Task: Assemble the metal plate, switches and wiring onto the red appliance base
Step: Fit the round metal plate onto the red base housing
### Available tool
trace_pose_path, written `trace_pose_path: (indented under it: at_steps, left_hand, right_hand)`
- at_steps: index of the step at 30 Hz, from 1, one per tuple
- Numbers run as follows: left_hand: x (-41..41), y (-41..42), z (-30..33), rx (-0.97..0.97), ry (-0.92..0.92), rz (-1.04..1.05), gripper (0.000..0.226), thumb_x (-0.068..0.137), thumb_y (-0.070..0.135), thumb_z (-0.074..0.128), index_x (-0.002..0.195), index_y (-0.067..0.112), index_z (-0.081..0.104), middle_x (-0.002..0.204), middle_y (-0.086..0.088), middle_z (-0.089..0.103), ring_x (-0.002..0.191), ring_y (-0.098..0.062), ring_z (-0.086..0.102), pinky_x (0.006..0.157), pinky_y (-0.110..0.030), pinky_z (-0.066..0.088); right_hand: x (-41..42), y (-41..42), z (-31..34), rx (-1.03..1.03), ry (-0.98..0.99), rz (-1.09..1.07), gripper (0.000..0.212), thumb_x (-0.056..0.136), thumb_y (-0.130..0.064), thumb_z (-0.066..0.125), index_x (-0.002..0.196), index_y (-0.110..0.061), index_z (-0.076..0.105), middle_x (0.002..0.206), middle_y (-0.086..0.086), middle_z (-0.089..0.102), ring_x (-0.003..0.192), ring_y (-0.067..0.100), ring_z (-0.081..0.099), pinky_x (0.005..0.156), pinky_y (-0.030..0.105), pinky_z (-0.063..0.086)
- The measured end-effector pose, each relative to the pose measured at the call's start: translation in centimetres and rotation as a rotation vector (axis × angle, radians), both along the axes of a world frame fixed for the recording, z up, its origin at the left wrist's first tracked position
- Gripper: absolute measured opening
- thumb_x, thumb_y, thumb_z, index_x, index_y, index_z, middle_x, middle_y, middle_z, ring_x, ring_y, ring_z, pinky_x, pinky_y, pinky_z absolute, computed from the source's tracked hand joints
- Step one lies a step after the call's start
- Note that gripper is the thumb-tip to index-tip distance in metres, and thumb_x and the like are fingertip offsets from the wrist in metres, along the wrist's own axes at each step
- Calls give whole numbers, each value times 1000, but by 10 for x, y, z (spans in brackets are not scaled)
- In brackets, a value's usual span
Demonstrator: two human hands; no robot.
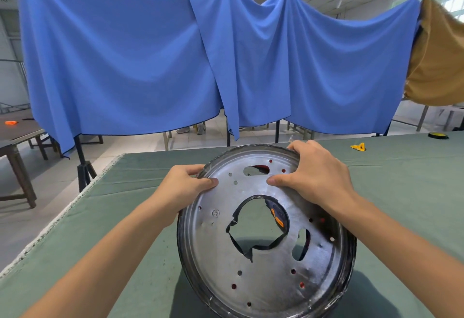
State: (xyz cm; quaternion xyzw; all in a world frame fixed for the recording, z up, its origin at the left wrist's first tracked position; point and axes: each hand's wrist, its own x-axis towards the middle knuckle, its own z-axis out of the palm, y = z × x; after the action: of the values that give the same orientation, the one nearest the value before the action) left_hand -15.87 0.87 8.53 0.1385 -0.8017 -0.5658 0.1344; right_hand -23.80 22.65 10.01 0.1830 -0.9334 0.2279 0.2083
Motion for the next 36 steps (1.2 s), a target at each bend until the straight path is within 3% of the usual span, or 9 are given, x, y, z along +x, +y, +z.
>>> trace_pose_path:
  at_steps: [4, 12, 21, 25, 36]
  left_hand:
    - [-3, 1, -5, -44, 22, -24, 20, 85, 16, 70, 104, 23, 68, 91, 5, 74, 74, -13, 72, 65, -25, 57]
    - [-5, 3, -7, -24, 89, -20, 13, 86, 15, 70, 94, 25, 67, 86, 4, 74, 69, -15, 72, 61, -29, 60]
    - [-4, -1, -10, -15, 105, -4, 5, 88, 18, 68, 88, 23, 68, 81, 3, 75, 72, -18, 72, 72, -37, 60]
    - [-4, -2, -11, -13, 104, -5, 5, 88, 19, 67, 88, 23, 68, 78, 4, 74, 69, -17, 72, 70, -36, 60]
    - [-6, -2, -16, -24, 88, -4, 7, 88, 18, 68, 90, 25, 67, 83, 5, 74, 71, -17, 72, 68, -33, 59]
  right_hand:
    - [-2, 2, -2, -9, -9, 5, 72, 60, -65, 75, 120, -32, 52, 101, -10, 49, 102, 18, 55, 67, 31, 32]
    - [-3, 4, -6, -23, 30, -1, 71, 61, -68, 72, 120, -33, 53, 96, -14, 43, 95, 17, 54, 67, 30, 31]
    - [-3, -1, -8, -10, 68, 0, 71, 63, -70, 70, 121, -32, 53, 99, -13, 43, 100, 20, 57, 67, 30, 33]
    - [-2, -2, -8, -8, 71, 6, 73, 63, -69, 70, 123, -32, 52, 99, -13, 43, 99, 20, 57, 68, 30, 34]
    - [-8, 1, -8, -60, -28, 129, 68, 65, -46, 82, 123, -25, 55, 94, -10, 42, 89, 13, 45, 74, 29, 36]
